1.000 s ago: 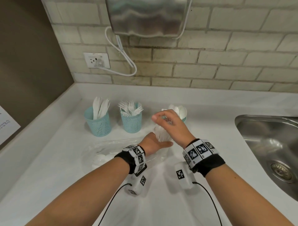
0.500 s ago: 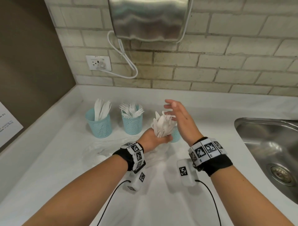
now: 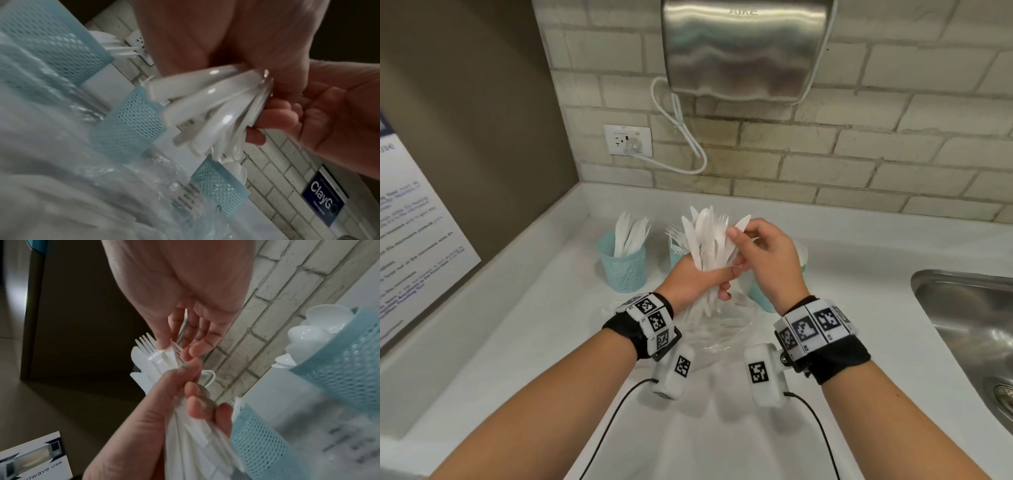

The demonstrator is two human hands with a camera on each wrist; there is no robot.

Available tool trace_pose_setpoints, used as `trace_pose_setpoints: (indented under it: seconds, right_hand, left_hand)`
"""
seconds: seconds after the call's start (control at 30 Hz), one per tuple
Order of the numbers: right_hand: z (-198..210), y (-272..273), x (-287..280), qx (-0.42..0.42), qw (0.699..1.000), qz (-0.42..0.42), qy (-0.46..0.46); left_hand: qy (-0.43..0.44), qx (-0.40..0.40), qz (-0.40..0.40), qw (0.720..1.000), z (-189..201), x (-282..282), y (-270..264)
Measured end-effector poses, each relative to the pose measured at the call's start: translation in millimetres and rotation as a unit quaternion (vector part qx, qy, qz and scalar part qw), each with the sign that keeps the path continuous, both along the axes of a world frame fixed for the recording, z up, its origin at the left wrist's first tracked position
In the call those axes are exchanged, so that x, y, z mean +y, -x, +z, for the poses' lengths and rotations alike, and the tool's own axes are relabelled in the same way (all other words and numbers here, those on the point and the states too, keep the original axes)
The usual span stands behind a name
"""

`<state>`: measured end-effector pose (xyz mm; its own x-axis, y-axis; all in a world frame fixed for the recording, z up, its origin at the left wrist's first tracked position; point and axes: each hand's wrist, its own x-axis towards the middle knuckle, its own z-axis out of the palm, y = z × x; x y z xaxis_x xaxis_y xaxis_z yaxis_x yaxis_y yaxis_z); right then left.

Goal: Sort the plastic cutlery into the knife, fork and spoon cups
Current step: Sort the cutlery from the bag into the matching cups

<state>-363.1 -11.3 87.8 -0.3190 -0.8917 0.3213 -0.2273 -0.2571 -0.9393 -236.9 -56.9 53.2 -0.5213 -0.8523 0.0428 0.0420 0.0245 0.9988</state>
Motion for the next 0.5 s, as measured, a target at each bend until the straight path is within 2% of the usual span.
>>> trace_pose_setpoints:
  seconds: [0.1, 0.17, 0.27, 0.43, 0.5]
  right_hand:
    - [1.3, -8.8, -7.0, -0.032, 0.999, 0.001, 0.009]
    - [7.1, -14.6, -10.8, -0.02, 0.999, -0.018, 0.027]
    - [24.2, -25.1, -13.7, -0.011, 0.996, -0.043, 0.074]
    - [57.0, -40.4, -14.0, -0.059, 0.982, -0.063, 0.169]
    - [59.2, -47.0, -16.6, -0.019, 0.988, -0.039, 0.147]
  left_hand:
    - [-0.023, 0.007, 0.011, 1.0, -3.6, -1.7, -13.9]
    - [-0.028, -0.001, 0.015, 0.999, -4.2, -6.0, -22.5]
    - [-0.019, -0.018, 0.033, 0.999, -2.0, -14.3, -34.4]
    - [0.006, -0.042, 0.068, 0.997, -1.2, -26.0, -52.8]
    - [0.02, -0.047, 0.095, 0.994, -4.0, -29.6, -58.6]
